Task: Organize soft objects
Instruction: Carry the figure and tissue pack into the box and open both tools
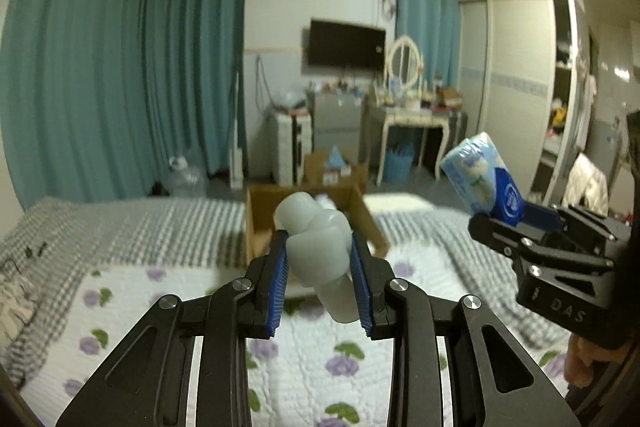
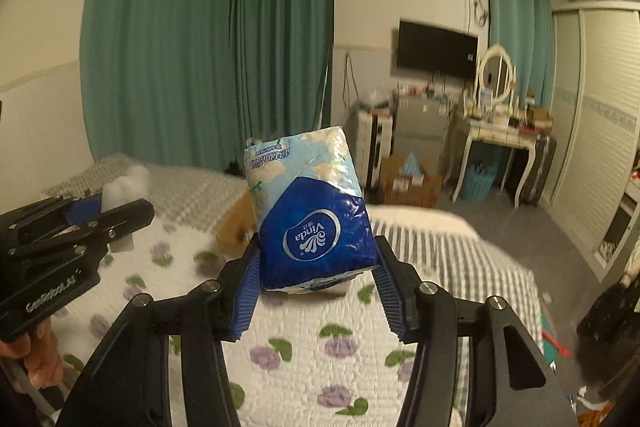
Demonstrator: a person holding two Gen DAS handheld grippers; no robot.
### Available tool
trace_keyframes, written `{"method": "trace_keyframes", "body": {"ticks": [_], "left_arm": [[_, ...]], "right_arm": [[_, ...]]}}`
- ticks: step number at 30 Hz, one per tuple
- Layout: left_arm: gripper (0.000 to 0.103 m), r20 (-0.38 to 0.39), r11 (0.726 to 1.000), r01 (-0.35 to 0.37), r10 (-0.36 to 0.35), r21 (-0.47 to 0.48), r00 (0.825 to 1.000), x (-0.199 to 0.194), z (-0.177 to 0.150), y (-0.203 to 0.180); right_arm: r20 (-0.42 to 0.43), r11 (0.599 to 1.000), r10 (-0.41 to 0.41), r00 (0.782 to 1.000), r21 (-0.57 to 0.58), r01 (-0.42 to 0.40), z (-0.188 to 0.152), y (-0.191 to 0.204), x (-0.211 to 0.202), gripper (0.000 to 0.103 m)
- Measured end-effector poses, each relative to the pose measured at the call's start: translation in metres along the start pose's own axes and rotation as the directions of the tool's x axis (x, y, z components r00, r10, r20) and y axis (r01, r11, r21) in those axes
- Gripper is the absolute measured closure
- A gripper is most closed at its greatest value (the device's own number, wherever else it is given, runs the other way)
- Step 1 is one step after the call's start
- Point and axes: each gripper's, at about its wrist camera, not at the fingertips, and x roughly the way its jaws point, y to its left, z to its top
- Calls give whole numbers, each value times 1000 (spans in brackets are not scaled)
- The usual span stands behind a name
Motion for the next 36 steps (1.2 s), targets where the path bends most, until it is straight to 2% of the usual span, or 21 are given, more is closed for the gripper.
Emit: {"method": "trace_keyframes", "body": {"ticks": [8,16,27,36], "left_arm": [[74,114,1000,11,-13,14,993,-22,43,5],[74,166,1000,24,-27,20,986,-5,73,13],[74,176,1000,15,-14,-2,984,51,87,23],[74,55,999,-7,9,-47,998,137,55,39]], "right_arm": [[116,1000,17,993,-14,-16,41,6,-37,51],[192,999,22,981,-28,-16,75,7,-35,51],[221,1000,10,975,-28,-4,95,-4,25,51],[125,1000,14,992,-15,-12,72,-33,118,51]]}}
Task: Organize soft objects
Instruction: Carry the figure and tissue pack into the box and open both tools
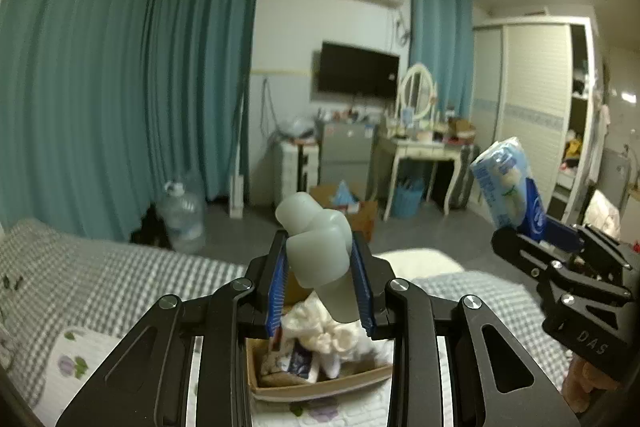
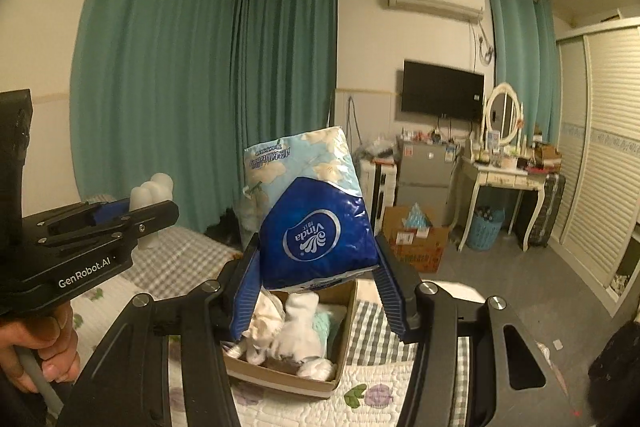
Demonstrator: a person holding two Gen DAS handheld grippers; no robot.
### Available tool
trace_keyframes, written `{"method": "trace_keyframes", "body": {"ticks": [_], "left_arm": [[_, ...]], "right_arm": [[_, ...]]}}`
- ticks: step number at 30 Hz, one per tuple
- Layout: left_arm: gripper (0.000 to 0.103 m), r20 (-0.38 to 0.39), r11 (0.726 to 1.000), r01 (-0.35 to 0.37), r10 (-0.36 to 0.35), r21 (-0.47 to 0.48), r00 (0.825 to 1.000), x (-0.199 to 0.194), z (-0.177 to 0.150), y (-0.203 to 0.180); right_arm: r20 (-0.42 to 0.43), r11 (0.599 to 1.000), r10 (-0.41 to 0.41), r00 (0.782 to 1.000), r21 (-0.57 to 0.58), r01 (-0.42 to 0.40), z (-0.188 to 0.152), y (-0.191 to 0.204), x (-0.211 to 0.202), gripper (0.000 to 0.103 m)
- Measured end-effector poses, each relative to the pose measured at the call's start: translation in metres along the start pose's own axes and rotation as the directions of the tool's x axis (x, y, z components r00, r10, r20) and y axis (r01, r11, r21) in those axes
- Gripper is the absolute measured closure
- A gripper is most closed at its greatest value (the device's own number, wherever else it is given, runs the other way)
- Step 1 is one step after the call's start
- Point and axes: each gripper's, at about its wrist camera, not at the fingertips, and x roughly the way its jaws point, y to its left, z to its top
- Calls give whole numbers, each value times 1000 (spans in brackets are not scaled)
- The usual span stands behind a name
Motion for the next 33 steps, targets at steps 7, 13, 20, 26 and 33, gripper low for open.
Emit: {"method": "trace_keyframes", "body": {"ticks": [7,13,20,26,33], "left_arm": [[74,-110,999,-30,32,18,993,66,-31,2],[74,-202,999,-38,41,18,979,111,-54,7],[74,-310,999,-33,36,15,950,147,-70,8],[72,-357,999,-35,44,30,933,158,-84,3],[68,-380,998,-45,55,36,924,165,-87,1]], "right_arm": [[-130,1000,9,991,8,-8,-38,-10,78,51],[-232,1000,18,973,0,-18,-69,-6,132,51],[-333,999,5,943,-30,-16,-98,-2,171,50],[-408,999,7,913,-35,-23,-116,1,189,50],[-449,999,21,893,-19,-33,-126,4,199,48]]}}
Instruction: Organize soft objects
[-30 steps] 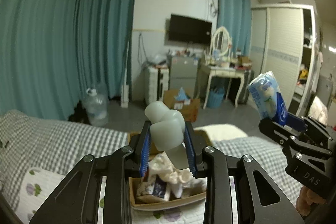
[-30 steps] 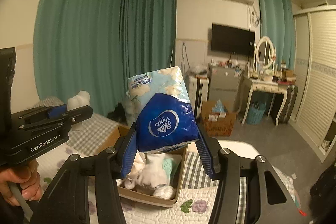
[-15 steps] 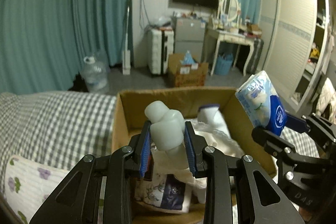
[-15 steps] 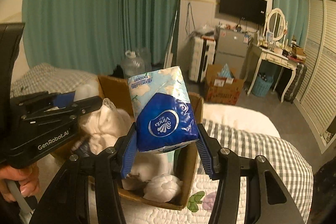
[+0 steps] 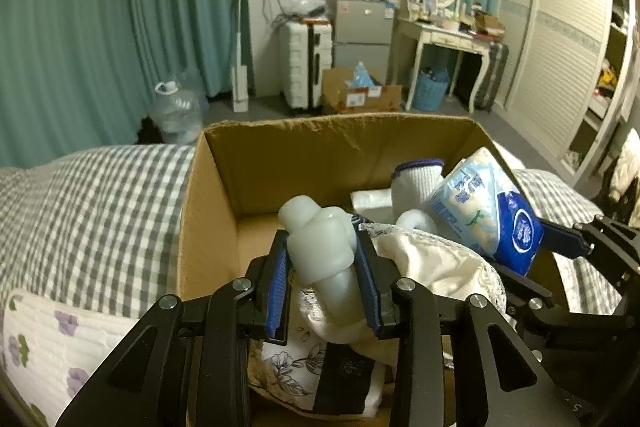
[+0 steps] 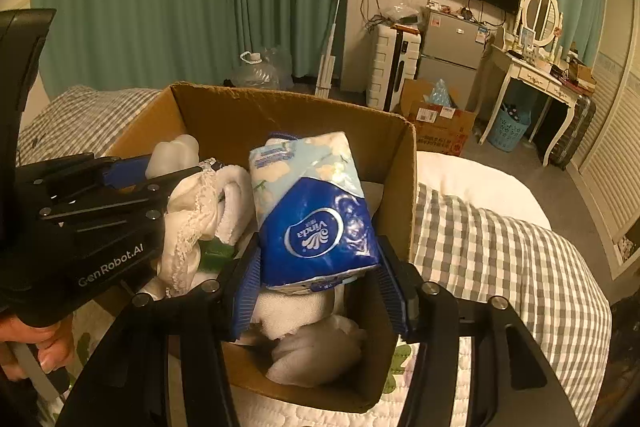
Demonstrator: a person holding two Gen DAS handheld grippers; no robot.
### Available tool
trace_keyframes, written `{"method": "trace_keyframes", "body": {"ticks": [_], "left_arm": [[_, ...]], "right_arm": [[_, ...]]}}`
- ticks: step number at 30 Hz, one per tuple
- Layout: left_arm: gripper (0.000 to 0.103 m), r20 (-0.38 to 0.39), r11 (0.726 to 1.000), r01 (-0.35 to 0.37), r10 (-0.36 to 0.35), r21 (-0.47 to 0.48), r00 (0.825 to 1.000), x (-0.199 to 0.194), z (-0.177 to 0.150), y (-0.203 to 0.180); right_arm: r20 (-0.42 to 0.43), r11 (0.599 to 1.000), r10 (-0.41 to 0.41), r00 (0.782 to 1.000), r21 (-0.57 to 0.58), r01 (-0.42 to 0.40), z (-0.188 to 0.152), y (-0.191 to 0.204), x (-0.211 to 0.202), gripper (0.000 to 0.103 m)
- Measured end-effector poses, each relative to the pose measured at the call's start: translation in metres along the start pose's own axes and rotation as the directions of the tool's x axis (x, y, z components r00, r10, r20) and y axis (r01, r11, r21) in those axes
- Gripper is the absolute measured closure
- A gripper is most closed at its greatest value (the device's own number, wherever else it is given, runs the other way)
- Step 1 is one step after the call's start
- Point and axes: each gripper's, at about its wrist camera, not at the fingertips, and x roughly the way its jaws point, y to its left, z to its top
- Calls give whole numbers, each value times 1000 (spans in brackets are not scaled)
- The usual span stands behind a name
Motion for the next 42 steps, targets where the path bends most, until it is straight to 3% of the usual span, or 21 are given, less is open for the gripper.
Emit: {"method": "trace_keyframes", "body": {"ticks": [5,6,8,16,20,28,30,31,38,42], "left_arm": [[64,28,999,9,-8,-31,1000,-12,5,5],[61,39,999,5,-4,-32,999,-19,7,4],[42,61,999,1,1,-35,998,-26,10,7],[33,186,998,26,-14,-65,983,-89,23,15],[12,261,996,27,-4,-85,965,-128,26,18],[10,378,993,42,2,-108,926,-210,24,27],[4,394,994,38,6,-103,919,-228,19,26],[0,395,994,30,13,-103,918,-237,16,26],[0,466,996,-13,54,-91,883,-297,0,14],[0,485,996,-7,49,-89,873,-318,-10,10]], "right_arm": [[16,1000,-14,1000,0,14,1,2,-8,45],[26,1000,-17,1000,0,17,1,2,-11,44],[47,1000,-20,999,0,20,3,2,-19,38],[167,999,-51,985,26,47,11,-5,-76,36],[248,998,-55,967,40,46,14,-9,-119,26],[377,997,-70,924,57,52,8,-1,-206,6],[402,997,-76,912,55,58,3,4,-230,0],[414,996,-83,907,55,66,2,6,-240,0],[435,993,-116,893,35,112,-15,25,-294,0],[456,984,-169,874,31,175,-27,36,-317,0]]}}
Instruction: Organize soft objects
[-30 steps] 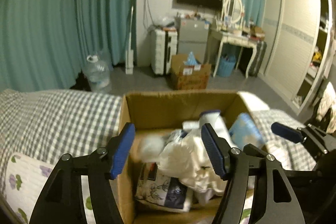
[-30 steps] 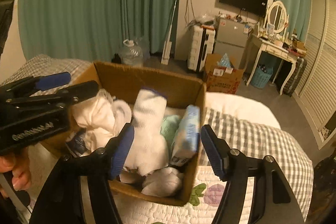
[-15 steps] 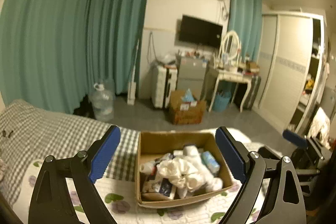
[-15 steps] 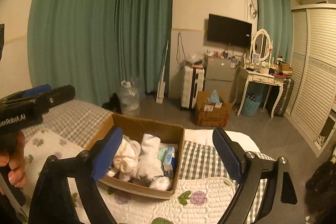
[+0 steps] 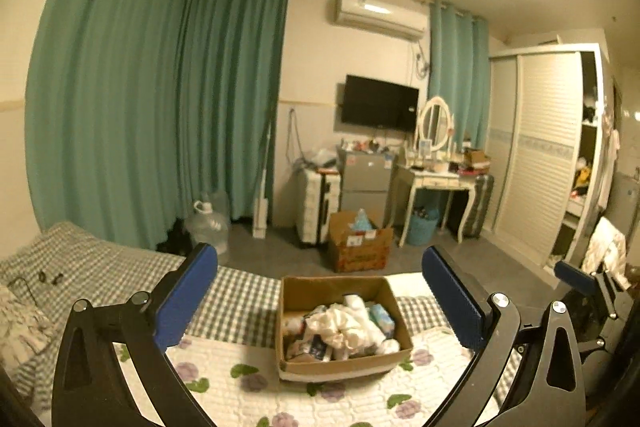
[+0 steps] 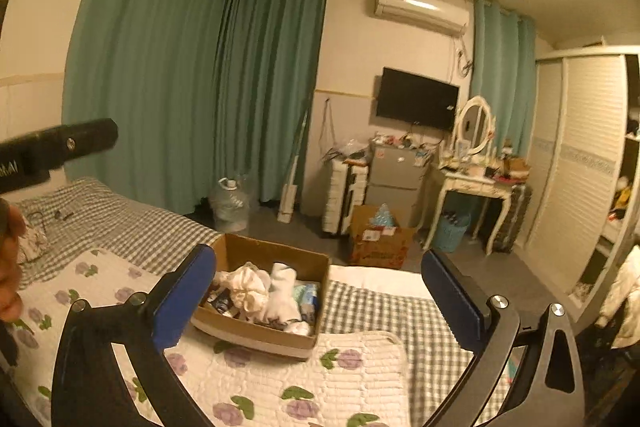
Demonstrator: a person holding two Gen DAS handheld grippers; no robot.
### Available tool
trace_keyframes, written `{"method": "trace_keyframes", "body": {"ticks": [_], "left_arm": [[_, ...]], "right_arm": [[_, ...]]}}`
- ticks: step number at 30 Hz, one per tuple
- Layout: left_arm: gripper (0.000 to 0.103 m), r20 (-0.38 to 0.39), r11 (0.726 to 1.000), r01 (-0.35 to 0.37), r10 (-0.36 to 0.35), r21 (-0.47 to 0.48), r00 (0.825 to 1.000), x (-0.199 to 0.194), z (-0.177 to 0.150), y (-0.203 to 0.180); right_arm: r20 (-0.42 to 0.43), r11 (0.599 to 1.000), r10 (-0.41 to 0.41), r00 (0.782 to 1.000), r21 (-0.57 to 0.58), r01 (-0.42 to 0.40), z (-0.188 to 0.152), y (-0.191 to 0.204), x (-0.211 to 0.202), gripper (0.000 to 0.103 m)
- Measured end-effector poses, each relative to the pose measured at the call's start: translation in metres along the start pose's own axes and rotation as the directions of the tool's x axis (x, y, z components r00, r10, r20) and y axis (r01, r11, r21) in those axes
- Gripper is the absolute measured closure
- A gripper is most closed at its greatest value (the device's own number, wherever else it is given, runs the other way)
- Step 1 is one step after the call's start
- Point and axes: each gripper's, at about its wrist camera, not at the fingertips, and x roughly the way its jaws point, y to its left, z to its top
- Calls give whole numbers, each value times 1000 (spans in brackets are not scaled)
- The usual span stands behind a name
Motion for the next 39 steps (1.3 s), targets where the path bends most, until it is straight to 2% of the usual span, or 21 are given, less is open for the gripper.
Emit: {"method": "trace_keyframes", "body": {"ticks": [6,11,20,24,39], "left_arm": [[0,24,1000,-28,28,9,999,-22,-12,4],[0,0,1000,-15,15,9,1000,-24,-34,12],[0,-43,993,-79,83,87,996,11,-91,15],[0,-91,993,-64,74,102,993,30,-110,16],[0,-117,988,-88,103,131,988,41,-125,15]], "right_arm": [[-5,1000,15,1000,6,-15,-5,4,-27,0],[-15,1000,20,1000,0,-20,-19,12,-32,0],[-123,999,-10,992,51,16,-74,2,7,0],[-141,998,-26,990,50,33,-84,2,24,0],[-155,998,-5,988,68,15,-97,4,36,0]]}}
